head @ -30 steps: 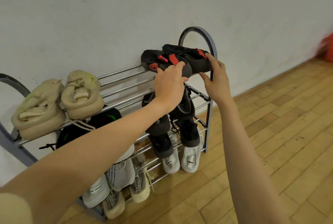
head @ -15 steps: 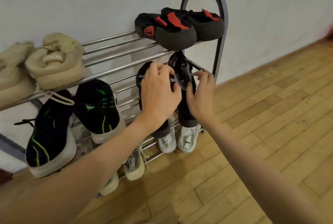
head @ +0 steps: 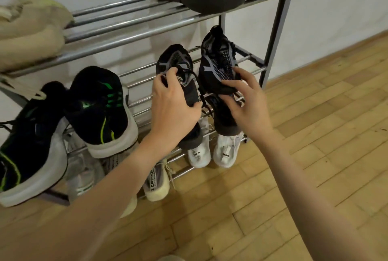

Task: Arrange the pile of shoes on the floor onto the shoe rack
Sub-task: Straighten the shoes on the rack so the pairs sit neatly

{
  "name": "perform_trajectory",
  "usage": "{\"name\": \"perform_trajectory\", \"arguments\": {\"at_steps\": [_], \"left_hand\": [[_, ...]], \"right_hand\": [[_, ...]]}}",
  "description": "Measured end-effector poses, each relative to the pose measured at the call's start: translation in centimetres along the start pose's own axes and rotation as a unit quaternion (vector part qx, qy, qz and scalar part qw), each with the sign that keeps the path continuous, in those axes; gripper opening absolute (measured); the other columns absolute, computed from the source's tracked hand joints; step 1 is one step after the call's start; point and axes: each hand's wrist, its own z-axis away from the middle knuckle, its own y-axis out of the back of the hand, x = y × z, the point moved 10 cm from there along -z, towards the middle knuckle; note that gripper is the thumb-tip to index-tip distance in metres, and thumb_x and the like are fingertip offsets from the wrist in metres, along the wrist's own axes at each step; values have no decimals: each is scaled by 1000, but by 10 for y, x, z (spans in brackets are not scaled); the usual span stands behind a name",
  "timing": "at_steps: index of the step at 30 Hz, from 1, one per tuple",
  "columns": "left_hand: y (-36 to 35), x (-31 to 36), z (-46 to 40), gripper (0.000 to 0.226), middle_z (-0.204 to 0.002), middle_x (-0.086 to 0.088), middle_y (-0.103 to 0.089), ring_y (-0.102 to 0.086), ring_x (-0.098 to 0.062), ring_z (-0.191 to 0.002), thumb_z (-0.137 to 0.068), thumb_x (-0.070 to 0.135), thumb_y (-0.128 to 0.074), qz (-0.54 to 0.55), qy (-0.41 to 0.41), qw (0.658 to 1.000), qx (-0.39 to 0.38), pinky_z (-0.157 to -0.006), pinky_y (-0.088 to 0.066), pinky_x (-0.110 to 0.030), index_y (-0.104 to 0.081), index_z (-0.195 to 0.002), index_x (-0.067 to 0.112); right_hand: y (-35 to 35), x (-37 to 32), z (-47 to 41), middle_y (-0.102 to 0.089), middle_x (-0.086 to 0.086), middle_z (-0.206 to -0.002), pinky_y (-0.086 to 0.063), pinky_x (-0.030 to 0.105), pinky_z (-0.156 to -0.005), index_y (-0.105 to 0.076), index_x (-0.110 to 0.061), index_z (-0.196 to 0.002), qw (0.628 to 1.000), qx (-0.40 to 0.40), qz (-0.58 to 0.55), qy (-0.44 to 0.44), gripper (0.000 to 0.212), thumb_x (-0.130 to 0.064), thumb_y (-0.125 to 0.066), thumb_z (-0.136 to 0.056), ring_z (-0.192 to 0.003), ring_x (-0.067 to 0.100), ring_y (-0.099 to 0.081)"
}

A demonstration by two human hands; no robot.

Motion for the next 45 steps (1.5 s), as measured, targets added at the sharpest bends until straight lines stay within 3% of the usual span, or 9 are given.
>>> {"name": "perform_trajectory", "arguments": {"at_steps": [4, 9, 14, 19, 24, 29, 32, 38, 45], "left_hand": [[1, -8, 6, 82, -143, -7, -41, -38, -22, -134, -78, 27, -75, 60, 6, 998, 0, -108, -31, -29, -30, -146, 15], [18, 5, 18, 73, -152, -14, -30, -24, -30, -144, -78, 31, -75, 22, -29, 997, 68, -115, -27, -49, -43, -142, 20], [31, 42, 16, 59, -132, 0, -54, -47, -16, -121, -79, 22, -74, 52, -190, 978, 62, -104, -35, -31, -55, -135, 21], [41, 54, 10, 49, -120, -5, -48, -46, 2, -95, -87, 10, -65, 112, -245, 963, 18, -89, -38, -9, -56, -134, 20], [48, 40, 10, 26, -122, -7, -56, -49, -2, -110, -90, 1, -57, 152, -205, 966, 32, -99, -39, -11, -65, -114, 10], [65, 39, 7, 30, -104, 3, -64, -61, 1, -94, -92, 0, -54, 322, -140, 936, -3, -83, -49, -14, -58, -114, 21], [69, 42, 7, 31, -93, 11, -64, -62, 1, -79, -93, 1, -53, 389, -112, 914, -16, -74, -51, -13, -56, -106, 29], [50, 28, 6, 23, -84, 0, -61, -59, -9, -71, -96, 5, -50, 455, -50, 887, -57, -70, -53, -21, -59, -107, 23], [32, 24, 5, 31, -99, -6, -68, -67, -19, -91, -97, 8, -51, 490, 21, 868, -82, -84, -56, -26, -53, -127, 11]], "right_hand": [[26, 0, 10, -54, 4, -137, -31, 1, -100, -68, -13, -114, 997, 65, -34, -2, 27, -11, -66, -88, -120, -17, -41], [47, -35, 24, -62, -3, -115, -45, 49, -93, -70, -11, -105, 987, 139, 3, 86, 19, -17, -68, -88, -111, 20, -58], [69, -69, 19, -60, -2, -101, -45, 29, -86, -69, -9, -104, 988, 111, -53, 91, 17, -14, -67, -88, -96, 22, -56], [72, -86, 17, -65, 2, -97, -48, 31, -84, -71, -16, -102, 989, 61, -96, 99, 21, -19, -74, -81, -93, 22, -60], [75, -55, 16, -63, 7, -110, -47, 22, -83, -68, -19, -107, 969, 111, -219, -27, 29, -37, -53, -91, -100, 10, -59], [33, 43, 46, -56, 9, -121, -52, 35, -87, -50, -13, -132, 796, 75, -427, -423, 54, -52, -46, -94, -116, 27, -58], [8, 53, 66, -52, 22, -125, -57, 43, -83, -42, -14, -135, 669, 41, -550, -499, 69, -61, -54, -86, -105, 34, -65], [-1, 35, 70, -65, 17, -97, -50, 19, -44, -60, -10, -117, 634, -66, -616, -464, 61, -61, -41, -90, -55, 21, -61], [-3, 42, 94, -61, 29, -107, -46, 16, -37, -57, -4, -114, 561, -68, -648, -510, 46, -26, -48, -75, -44, 13, -51]]}}
